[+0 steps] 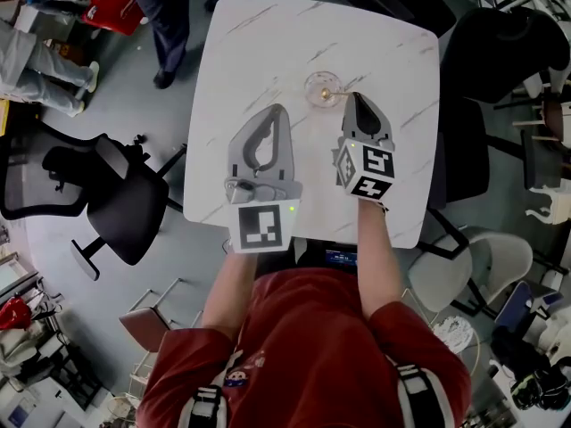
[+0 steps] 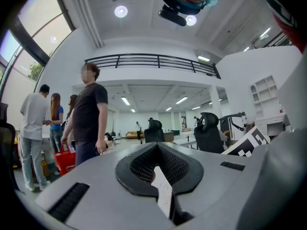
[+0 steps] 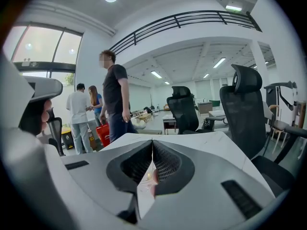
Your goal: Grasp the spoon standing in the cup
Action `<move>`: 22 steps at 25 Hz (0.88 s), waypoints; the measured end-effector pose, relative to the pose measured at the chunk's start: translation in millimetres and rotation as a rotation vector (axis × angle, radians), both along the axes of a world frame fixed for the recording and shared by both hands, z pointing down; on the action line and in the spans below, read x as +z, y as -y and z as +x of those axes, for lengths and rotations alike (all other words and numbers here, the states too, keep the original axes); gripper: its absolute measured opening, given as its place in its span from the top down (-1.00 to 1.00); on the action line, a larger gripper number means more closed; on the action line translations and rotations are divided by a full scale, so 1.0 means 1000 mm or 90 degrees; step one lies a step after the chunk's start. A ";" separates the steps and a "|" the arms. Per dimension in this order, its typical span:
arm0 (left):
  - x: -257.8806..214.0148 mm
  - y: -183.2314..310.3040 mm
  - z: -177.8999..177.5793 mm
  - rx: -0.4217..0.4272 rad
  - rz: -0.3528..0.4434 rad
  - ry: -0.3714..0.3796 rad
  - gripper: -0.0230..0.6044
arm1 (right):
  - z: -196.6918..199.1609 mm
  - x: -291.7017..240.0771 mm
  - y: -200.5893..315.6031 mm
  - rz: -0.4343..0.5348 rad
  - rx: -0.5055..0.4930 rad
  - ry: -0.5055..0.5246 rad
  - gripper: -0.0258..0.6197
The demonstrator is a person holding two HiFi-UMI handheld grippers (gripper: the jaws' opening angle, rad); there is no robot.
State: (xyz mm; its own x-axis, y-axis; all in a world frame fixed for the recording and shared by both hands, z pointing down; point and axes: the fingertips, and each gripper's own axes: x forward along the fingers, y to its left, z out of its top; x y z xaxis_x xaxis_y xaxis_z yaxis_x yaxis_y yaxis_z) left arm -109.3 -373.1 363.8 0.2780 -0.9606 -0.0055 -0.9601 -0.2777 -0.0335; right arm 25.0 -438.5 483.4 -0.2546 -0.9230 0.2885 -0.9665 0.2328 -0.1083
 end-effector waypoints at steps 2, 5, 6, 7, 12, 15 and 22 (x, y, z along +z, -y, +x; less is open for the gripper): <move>-0.003 -0.003 0.000 0.000 0.004 -0.001 0.92 | 0.000 -0.009 -0.003 0.011 -0.001 -0.001 0.87; -0.007 -0.007 0.000 0.001 0.010 -0.005 0.92 | 0.000 -0.023 -0.010 0.029 -0.003 -0.002 0.87; -0.008 -0.008 0.000 0.001 0.011 -0.006 0.92 | 0.000 -0.028 -0.012 0.035 -0.005 -0.004 0.87; -0.009 -0.010 0.001 0.001 0.014 -0.007 0.92 | -0.001 -0.033 -0.014 0.042 -0.007 -0.008 0.87; -0.018 -0.016 0.002 0.002 0.026 -0.012 0.92 | -0.003 -0.058 -0.026 0.077 -0.016 -0.030 0.87; -0.024 -0.020 0.002 0.003 0.037 -0.012 0.92 | 0.000 -0.072 -0.033 0.096 -0.014 -0.035 0.87; -0.040 -0.026 0.006 0.011 0.061 -0.013 0.92 | 0.011 -0.112 -0.050 0.149 -0.003 -0.051 0.87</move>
